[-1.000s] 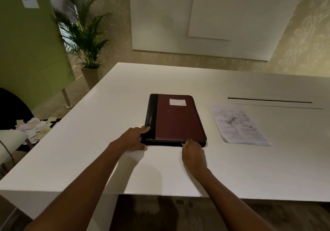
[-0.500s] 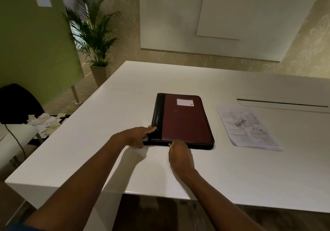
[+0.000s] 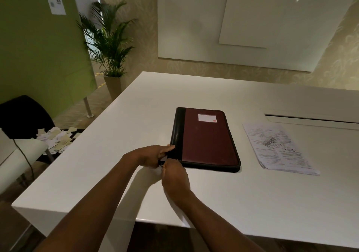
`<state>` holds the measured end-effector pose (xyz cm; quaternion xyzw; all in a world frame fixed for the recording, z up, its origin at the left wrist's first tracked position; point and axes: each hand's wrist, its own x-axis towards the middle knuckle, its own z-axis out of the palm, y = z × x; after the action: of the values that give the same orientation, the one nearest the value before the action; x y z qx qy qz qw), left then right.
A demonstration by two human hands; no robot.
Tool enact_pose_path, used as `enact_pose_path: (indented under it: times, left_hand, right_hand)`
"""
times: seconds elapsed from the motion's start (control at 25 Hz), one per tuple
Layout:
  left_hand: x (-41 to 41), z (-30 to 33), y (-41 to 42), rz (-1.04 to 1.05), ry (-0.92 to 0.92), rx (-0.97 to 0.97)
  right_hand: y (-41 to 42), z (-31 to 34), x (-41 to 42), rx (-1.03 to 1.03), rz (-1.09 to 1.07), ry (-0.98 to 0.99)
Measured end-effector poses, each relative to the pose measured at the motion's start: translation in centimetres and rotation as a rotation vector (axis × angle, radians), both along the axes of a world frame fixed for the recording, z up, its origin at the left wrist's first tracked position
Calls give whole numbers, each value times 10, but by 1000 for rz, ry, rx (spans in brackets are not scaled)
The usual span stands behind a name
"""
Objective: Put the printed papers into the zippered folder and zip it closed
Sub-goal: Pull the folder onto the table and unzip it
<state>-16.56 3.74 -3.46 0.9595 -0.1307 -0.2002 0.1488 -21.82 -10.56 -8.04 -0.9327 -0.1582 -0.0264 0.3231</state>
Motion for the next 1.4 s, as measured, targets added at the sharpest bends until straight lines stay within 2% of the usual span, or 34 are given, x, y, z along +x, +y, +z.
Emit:
enact_pose_path:
  times: [0.36,0.6,0.8,0.96,1.24,1.4]
  left_hand:
    - [-8,5,2,46,12,-109]
    - [-18,9,-10,207,36,-420]
    - [-6,10,-32,280,-27,-390]
    - [7,0,-49,261,-198,-328]
    - [46,-14,-74,314,-233,-180]
    - [69,-20,-77,388,-259,-184]
  right_hand:
    - [1,-3,2,31,6,-49]
    - [-22,11,4,64,-34,-100]
    - [-61,22,18,93,-120,-214]
    - [-94,26,41,-42,-287,-339]
    - [-140,19,94,-182,-351,-129]
    - [-152,17,117,-179,-385,-80]
